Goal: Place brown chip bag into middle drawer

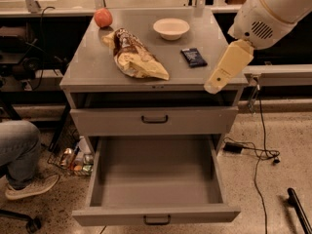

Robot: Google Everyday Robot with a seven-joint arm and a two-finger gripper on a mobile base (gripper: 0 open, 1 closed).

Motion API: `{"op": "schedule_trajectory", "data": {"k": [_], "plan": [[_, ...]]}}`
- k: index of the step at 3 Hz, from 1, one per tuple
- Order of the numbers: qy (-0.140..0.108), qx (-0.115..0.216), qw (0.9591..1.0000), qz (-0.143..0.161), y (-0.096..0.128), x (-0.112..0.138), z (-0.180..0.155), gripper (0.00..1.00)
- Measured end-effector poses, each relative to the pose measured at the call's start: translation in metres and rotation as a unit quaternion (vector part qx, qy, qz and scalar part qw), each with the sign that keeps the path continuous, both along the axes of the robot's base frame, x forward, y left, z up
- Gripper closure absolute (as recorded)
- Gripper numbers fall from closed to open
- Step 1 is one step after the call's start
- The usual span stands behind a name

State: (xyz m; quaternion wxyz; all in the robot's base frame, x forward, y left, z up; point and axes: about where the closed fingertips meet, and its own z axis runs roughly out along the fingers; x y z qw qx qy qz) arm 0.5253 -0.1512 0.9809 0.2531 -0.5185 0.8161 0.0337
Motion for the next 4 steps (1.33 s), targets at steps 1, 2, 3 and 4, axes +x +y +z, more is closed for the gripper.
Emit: {"op": "schedule_trajectory", "data": {"k": [1,2,3,4], "plan": [[-0.006,0.036,0.9991,-0.023,0.008,0.013,-0.001,0.0],[0.003,0.094,0.9938,-0.059,0.032,0.054,-0.002,0.0],[0.025,0.141,0.9842,-0.104,0.072,0.107,-0.003,0.0],[0.049,0.16,0.9757,-0.141,0.112,0.147,-0.01,0.0]]}}
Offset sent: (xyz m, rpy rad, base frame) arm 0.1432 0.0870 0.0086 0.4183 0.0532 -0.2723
